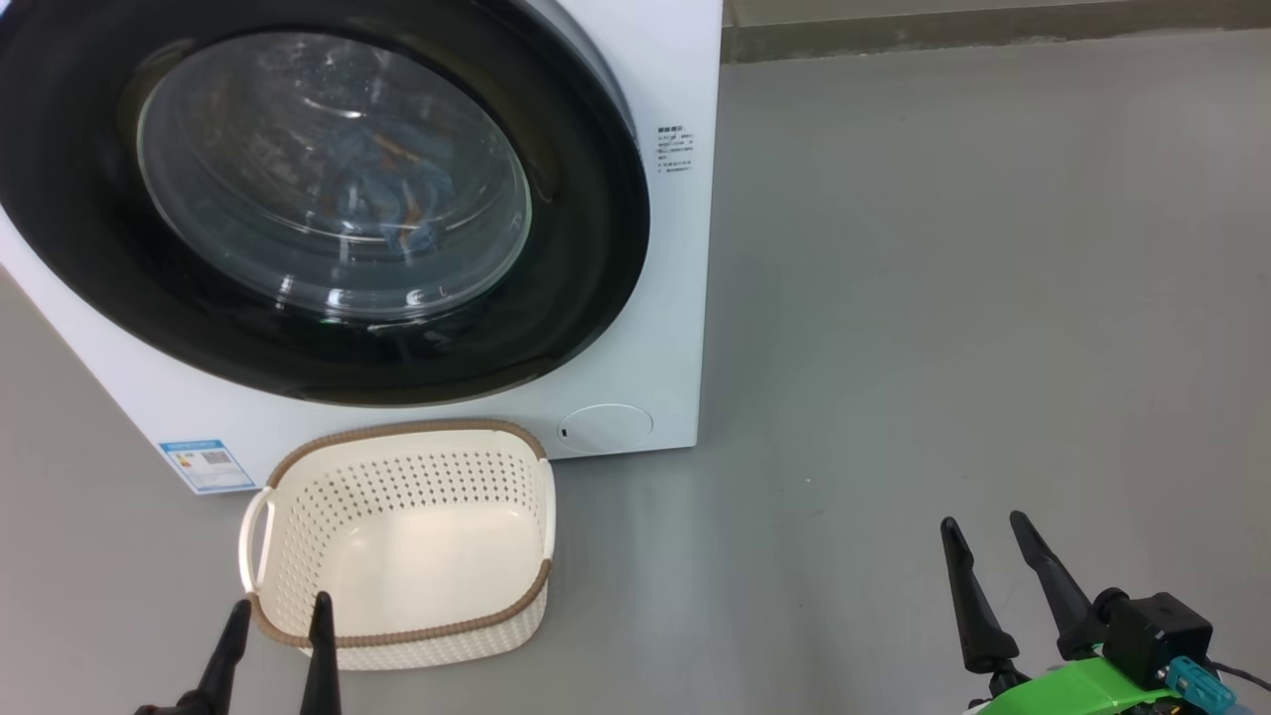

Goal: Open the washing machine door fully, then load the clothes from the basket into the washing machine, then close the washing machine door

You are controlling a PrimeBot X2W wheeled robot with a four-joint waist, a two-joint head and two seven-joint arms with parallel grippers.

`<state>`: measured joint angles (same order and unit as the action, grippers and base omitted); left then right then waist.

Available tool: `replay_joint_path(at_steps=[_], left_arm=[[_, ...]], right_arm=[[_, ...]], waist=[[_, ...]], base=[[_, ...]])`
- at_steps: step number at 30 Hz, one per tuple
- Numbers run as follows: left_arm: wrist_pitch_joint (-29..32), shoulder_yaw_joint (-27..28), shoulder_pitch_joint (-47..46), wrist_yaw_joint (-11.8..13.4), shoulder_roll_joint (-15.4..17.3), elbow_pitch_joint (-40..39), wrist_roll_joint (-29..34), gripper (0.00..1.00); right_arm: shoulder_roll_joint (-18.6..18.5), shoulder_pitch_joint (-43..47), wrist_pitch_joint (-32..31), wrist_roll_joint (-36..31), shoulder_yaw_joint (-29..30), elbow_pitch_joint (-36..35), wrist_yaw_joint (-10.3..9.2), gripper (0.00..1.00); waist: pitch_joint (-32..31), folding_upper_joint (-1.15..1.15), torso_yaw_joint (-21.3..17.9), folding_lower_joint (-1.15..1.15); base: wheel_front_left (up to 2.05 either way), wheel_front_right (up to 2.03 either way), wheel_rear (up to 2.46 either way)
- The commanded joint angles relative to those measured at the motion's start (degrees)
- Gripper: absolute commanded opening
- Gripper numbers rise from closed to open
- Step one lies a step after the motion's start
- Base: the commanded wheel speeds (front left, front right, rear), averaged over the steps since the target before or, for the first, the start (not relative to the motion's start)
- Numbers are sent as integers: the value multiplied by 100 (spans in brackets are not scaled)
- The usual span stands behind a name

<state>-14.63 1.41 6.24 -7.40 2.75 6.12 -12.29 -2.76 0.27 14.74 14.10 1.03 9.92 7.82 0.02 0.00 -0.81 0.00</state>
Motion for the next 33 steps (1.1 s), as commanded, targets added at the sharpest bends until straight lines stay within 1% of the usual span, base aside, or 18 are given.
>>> replay_joint_path(at_steps=[1, 33], left_arm=[[-37, 200, -66, -9, 31, -131, 53, 100], [-37, 210, -67, -9, 13, -91, 41, 100]], right_arm=[[-11, -64, 26, -37, -128, -166, -33, 100], [-11, -55, 26, -49, -147, -85, -33, 100]], waist=[[-3, 0, 17, 0], [-70, 0, 110, 0]], base=[[0, 0, 0], [0, 0, 0]])
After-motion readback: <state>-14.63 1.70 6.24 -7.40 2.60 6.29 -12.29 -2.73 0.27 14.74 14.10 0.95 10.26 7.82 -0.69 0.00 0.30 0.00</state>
